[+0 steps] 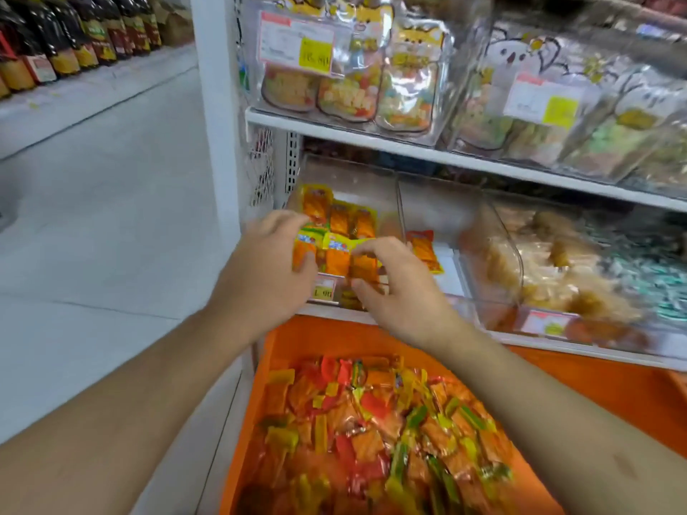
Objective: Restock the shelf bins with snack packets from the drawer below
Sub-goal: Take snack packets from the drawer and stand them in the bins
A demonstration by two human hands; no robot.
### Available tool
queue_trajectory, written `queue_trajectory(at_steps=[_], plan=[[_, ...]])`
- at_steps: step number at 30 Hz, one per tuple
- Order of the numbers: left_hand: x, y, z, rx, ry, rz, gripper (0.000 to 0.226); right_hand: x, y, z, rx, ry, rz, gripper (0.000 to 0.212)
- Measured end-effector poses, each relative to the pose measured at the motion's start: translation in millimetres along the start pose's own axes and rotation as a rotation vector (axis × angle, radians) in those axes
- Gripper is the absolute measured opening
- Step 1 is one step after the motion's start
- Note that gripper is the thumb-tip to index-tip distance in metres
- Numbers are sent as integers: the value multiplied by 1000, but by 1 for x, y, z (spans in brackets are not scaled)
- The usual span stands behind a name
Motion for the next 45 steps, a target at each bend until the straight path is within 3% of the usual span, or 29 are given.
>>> queue_trajectory(at_steps=[2, 6, 12, 17, 24, 27, 31, 35, 38, 41, 45], plan=[[12, 19, 5, 15, -31, 42, 39, 8, 40, 9, -45, -42, 27, 33], [6, 65, 54, -165, 39, -22, 34, 39, 101, 57, -210, -37, 134, 35], [-59, 124, 110, -295, -164, -259, 62, 64, 137, 160, -532, -31, 142, 46], [-100, 145, 142, -413, -84, -337, 70, 82, 130, 255, -724, 31, 66, 74], [-123, 157, 158, -348, 73, -390, 58, 100, 104, 363, -862, 290, -143, 129], [-124, 156, 159, -334, 90, -406, 55, 101, 107, 381, -824, 343, -132, 127], [-126, 154, 161, -318, 100, -399, 54, 100, 116, 389, -667, 246, -116, 100], [-126, 156, 160, -313, 120, -406, 52, 96, 114, 378, -680, 134, -114, 82], [-127, 156, 160, -302, 117, -412, 54, 96, 104, 372, -619, 69, -43, 87], [-127, 155, 160, -300, 117, -421, 55, 101, 94, 381, -633, 115, 48, 108], [-126, 154, 160, -293, 125, -418, 56, 95, 91, 392, -694, 214, -24, 112]])
Point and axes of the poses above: each hand's wrist, its own y-axis away from the middle knuckle, its own z-axis out of the palm, x = y × z, the point moved 6 cm from there along -y, towards the middle knuckle
